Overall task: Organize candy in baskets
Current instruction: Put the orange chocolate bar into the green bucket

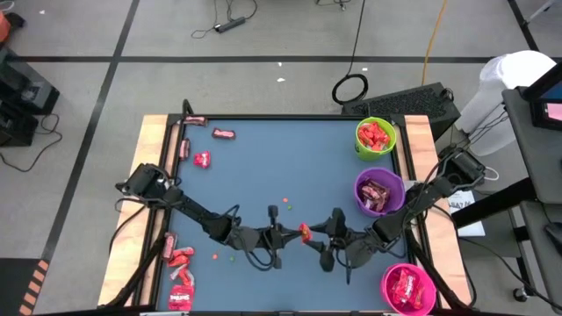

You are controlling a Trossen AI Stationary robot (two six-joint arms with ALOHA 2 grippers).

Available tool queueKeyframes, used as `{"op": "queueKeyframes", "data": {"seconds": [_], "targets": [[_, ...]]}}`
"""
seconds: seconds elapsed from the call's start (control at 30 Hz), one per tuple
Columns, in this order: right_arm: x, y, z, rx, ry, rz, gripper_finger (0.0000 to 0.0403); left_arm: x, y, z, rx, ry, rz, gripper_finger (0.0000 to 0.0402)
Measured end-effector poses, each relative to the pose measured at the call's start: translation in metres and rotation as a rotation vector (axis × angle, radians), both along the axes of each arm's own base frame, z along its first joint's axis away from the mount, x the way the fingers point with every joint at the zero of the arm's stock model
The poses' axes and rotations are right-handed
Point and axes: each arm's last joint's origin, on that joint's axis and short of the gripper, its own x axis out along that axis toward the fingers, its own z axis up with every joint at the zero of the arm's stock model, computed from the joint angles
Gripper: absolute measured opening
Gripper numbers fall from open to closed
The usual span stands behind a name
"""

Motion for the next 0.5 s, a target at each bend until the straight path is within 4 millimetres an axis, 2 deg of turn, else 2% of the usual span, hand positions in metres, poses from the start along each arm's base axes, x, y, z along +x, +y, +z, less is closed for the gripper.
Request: {"op": "queueKeyframes", "data": {"seconds": [0.3, 0.37, 0.5], "targets": [[0.0, 0.0004, -0.0002, -0.054, 0.017, 0.042, 0.0023, 0.0, -0.0003, 0.0004, -0.002, -0.004, -0.002, 0.0006], [-0.0001, 0.0004, -0.0002, -0.073, 0.021, 0.049, 0.0009, 0.0, -0.0004, 0.0004, -0.002, -0.004, -0.004, 0.0006], [-0.0001, 0.0004, -0.0002, -0.082, 0.022, 0.053, 0.0018, 0.0, -0.0004, 0.0004, -0.003, -0.003, -0.009, 0.0006]]}}
